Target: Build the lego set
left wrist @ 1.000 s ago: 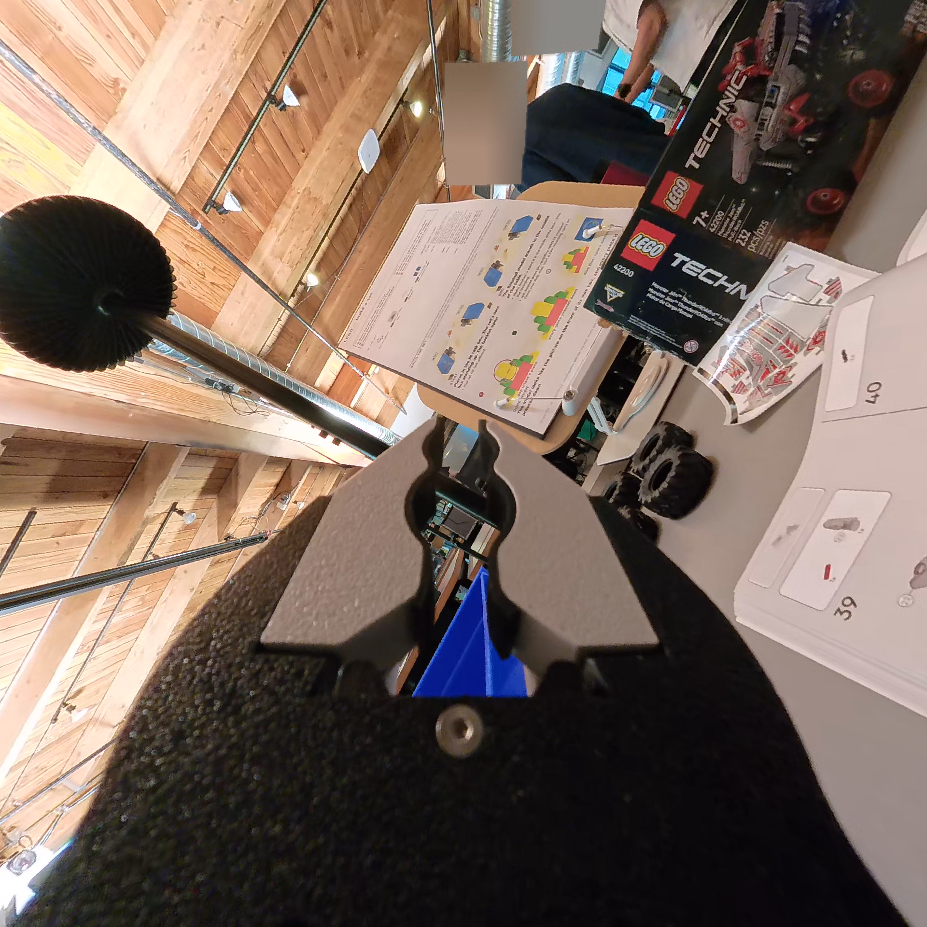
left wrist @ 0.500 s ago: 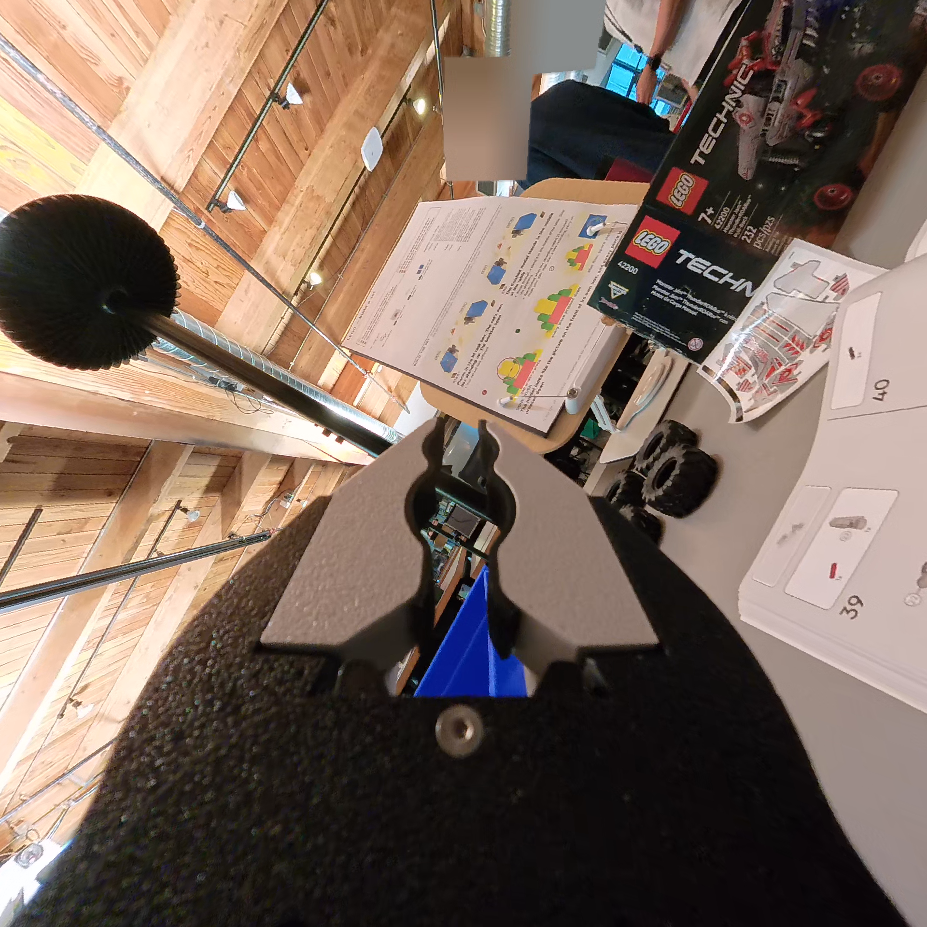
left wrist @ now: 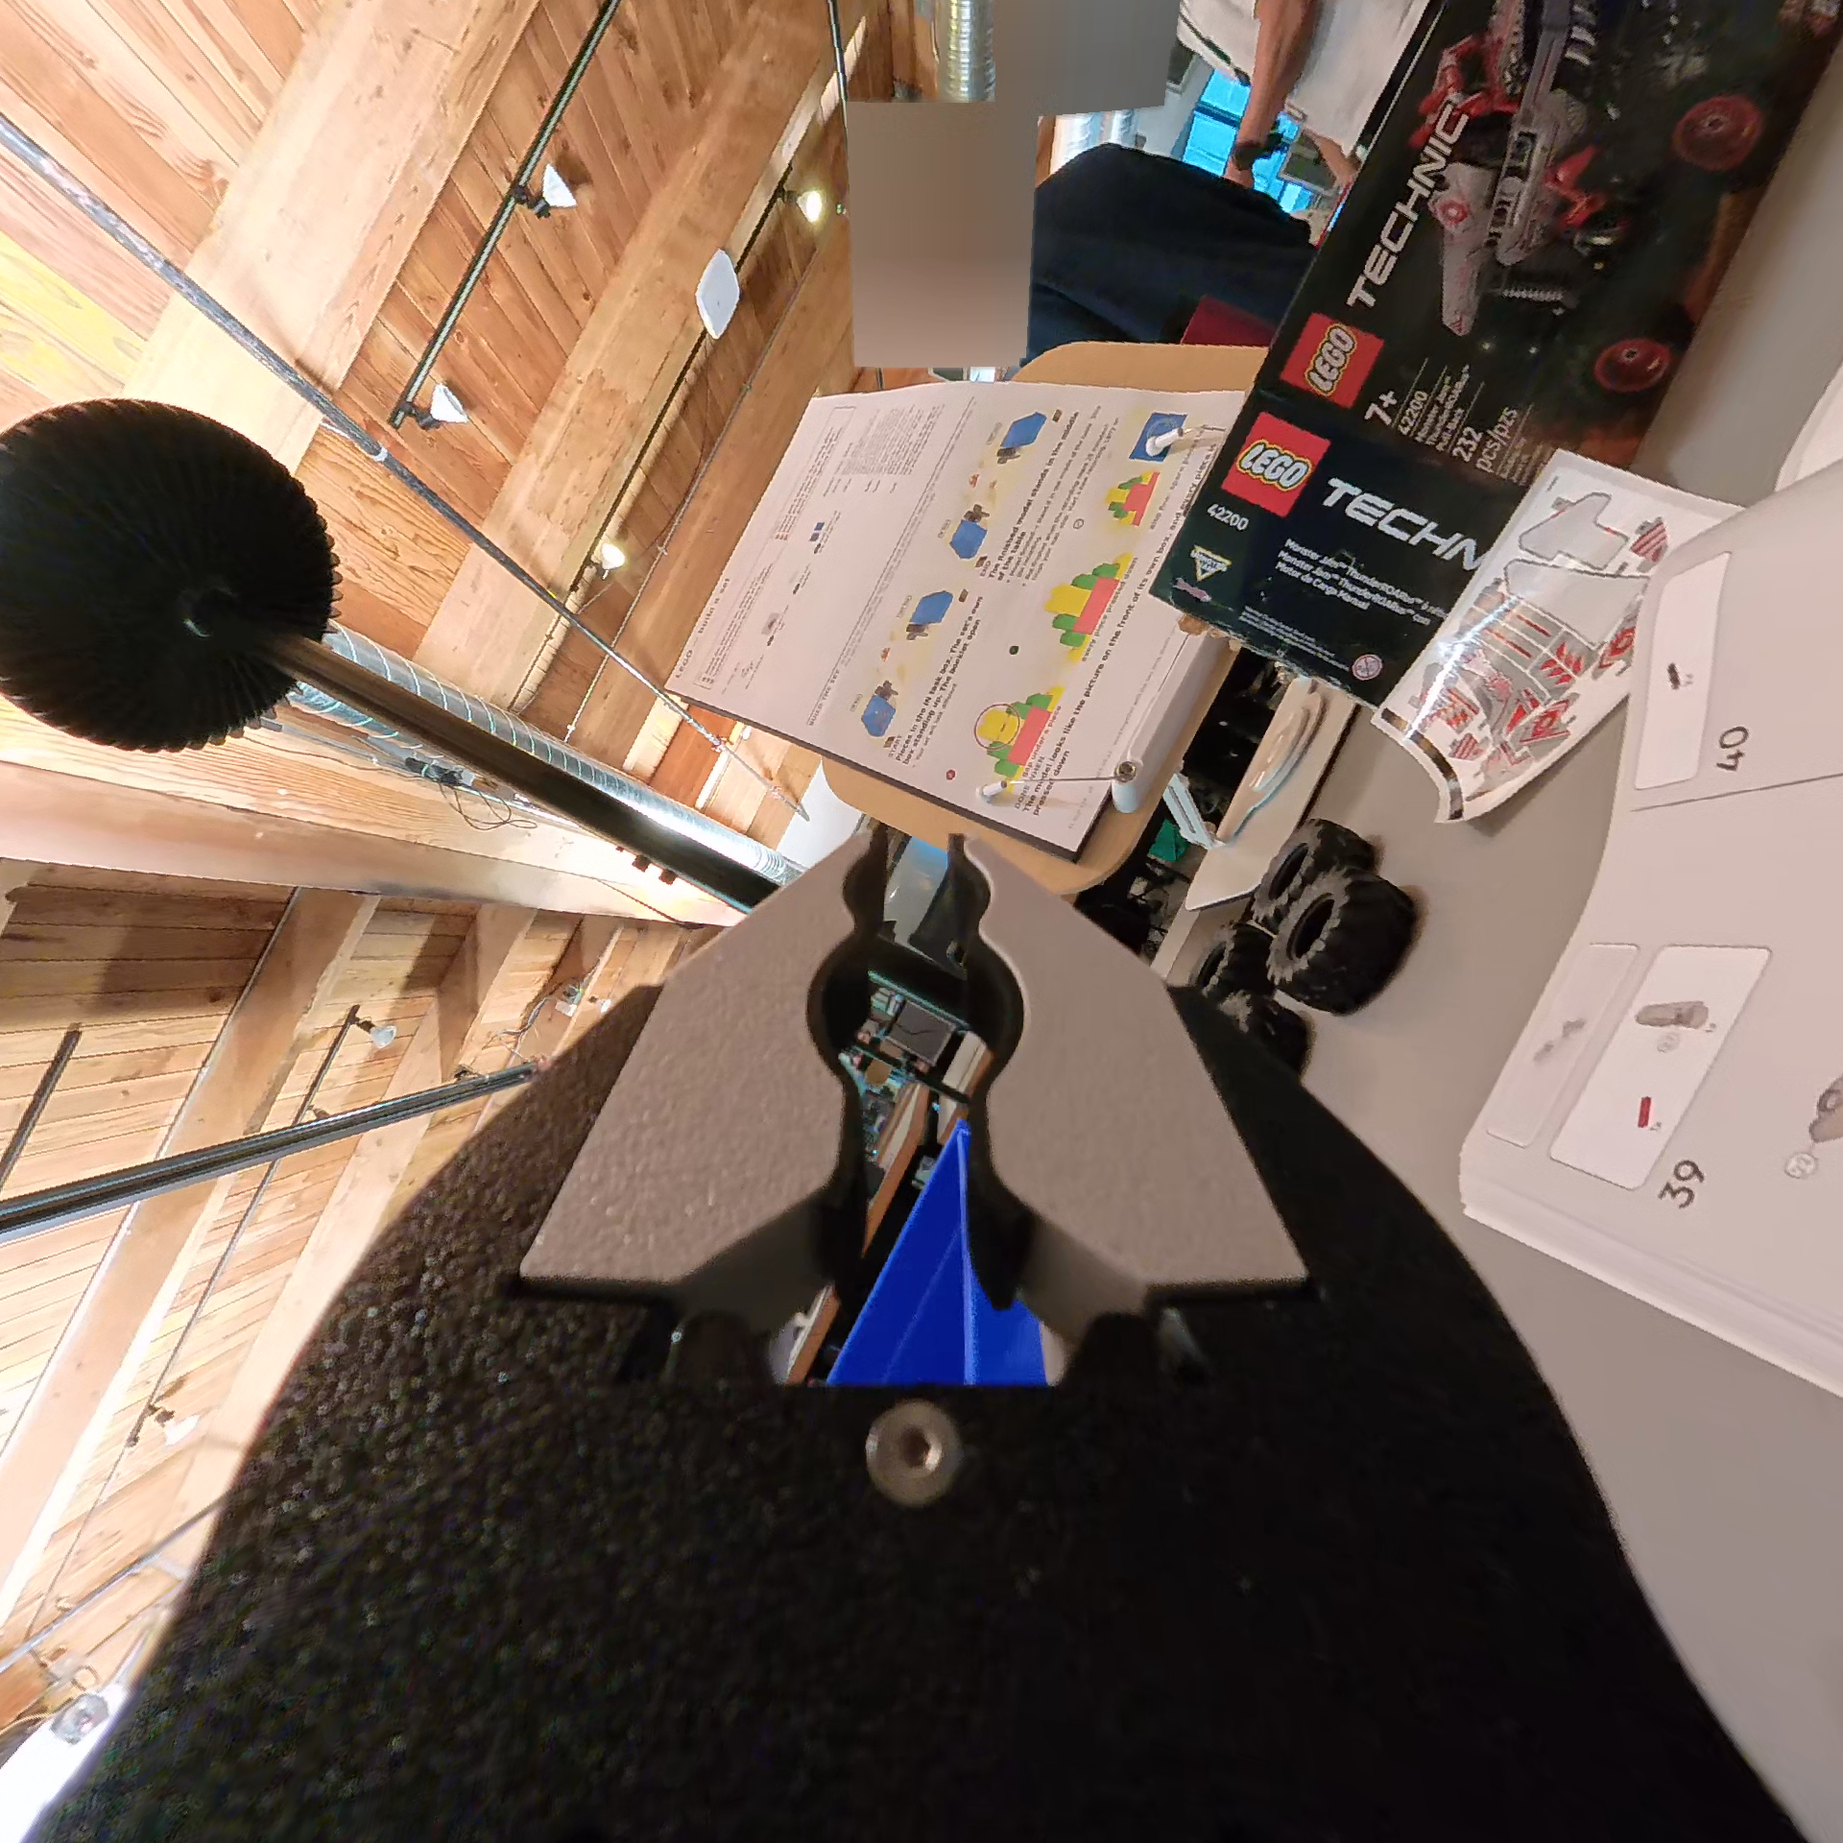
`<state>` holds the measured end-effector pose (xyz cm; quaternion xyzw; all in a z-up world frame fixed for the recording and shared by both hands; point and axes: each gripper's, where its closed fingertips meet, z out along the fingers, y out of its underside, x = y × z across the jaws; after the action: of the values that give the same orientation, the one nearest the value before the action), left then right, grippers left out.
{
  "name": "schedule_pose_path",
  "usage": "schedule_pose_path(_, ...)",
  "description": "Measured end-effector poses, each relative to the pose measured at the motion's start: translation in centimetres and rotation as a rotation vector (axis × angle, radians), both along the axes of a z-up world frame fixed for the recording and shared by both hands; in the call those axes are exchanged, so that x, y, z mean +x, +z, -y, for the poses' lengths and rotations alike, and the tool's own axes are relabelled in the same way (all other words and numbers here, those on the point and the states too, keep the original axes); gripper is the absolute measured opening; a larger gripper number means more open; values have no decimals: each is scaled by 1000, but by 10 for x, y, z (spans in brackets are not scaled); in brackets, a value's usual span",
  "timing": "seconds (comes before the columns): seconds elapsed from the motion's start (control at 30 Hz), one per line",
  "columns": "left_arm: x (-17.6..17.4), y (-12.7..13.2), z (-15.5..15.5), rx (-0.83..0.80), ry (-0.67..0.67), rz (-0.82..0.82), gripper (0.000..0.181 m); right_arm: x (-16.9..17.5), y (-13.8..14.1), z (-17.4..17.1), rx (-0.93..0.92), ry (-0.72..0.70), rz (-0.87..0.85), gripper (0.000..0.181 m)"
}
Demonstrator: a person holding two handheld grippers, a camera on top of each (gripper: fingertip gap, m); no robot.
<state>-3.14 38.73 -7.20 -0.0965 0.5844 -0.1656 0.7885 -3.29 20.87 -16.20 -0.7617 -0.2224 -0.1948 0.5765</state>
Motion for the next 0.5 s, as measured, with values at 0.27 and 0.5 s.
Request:
schedule_pose_path(0.27,2,-3,1,1,-1,-13,9,-2,2,0,13,24,-87,5)
schedule_pose_path(0.5,3,-3,1,3,-1,-18,9,7,15,4,85,28,-379,5)
